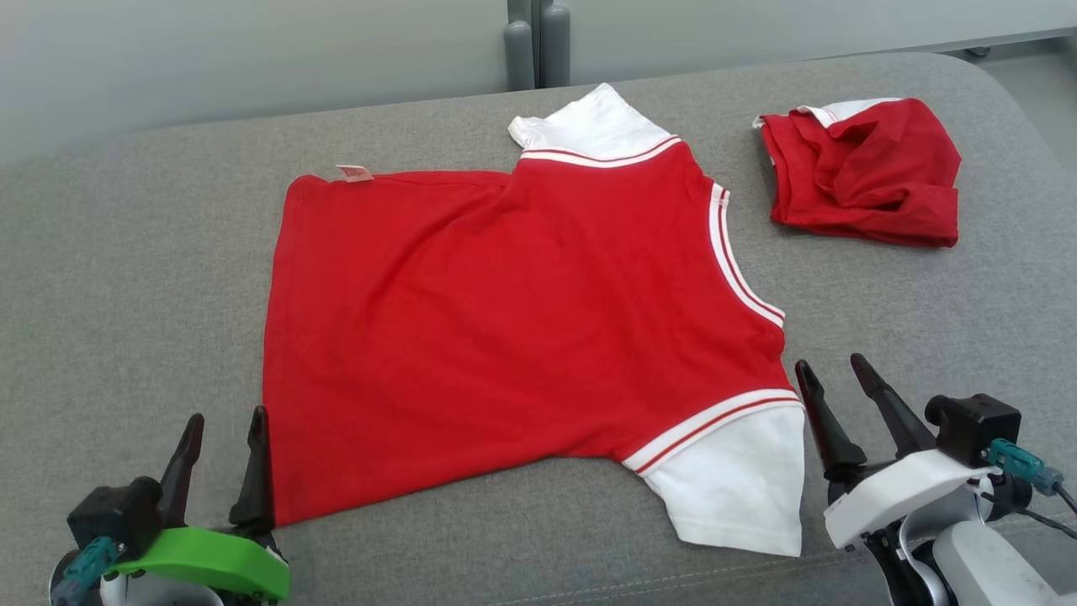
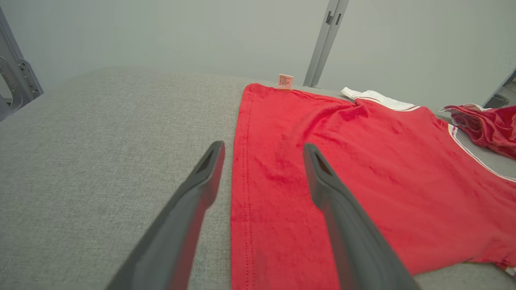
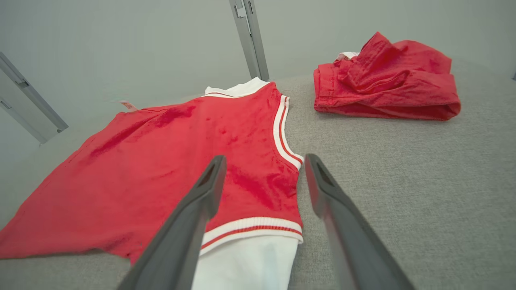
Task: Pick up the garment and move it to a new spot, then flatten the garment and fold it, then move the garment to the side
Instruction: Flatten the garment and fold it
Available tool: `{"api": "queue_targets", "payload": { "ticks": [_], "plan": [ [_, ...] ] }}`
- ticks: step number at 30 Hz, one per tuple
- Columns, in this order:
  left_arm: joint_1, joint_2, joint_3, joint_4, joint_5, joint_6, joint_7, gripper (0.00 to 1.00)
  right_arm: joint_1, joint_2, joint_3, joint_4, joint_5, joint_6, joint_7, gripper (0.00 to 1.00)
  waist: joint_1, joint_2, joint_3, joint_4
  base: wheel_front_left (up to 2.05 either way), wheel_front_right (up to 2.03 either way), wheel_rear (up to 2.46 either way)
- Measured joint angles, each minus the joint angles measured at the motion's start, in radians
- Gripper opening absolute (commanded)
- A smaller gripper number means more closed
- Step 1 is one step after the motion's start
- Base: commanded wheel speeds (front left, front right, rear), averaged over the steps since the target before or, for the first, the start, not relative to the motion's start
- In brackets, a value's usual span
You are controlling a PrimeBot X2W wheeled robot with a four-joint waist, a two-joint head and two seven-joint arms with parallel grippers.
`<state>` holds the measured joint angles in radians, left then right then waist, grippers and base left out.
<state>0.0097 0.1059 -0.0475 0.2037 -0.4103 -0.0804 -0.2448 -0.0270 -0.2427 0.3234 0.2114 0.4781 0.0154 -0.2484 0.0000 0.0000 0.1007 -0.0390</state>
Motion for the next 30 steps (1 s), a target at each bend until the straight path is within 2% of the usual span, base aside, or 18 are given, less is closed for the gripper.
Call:
{"api": "queue_targets", "payload": {
  "ticks": [13, 19, 30],
  "plan": [
    [0.001, 0.001, -0.026, 0.086, -0.001, -0.009, 0.035, 1.00, 0.040, -0.010, 0.023, 0.093, 0.025, 0.030, 0.061, 1.00, 0.0000, 0.0000, 0.011, -0.004, 0.00, 0.00, 0.00],
    [0.001, 0.005, -0.035, 0.147, -0.009, -0.012, 0.087, 1.00, 0.041, 0.002, 0.042, 0.118, 0.067, 0.055, 0.096, 1.00, 0.0000, 0.0000, 0.017, -0.007, 0.00, 0.00, 0.00],
    [0.001, 0.006, -0.048, 0.204, -0.018, -0.013, 0.139, 1.00, 0.041, -0.002, 0.079, 0.163, 0.079, 0.073, 0.170, 1.00, 0.0000, 0.0000, 0.030, -0.007, 0.00, 0.00, 0.00]
  ]
}}
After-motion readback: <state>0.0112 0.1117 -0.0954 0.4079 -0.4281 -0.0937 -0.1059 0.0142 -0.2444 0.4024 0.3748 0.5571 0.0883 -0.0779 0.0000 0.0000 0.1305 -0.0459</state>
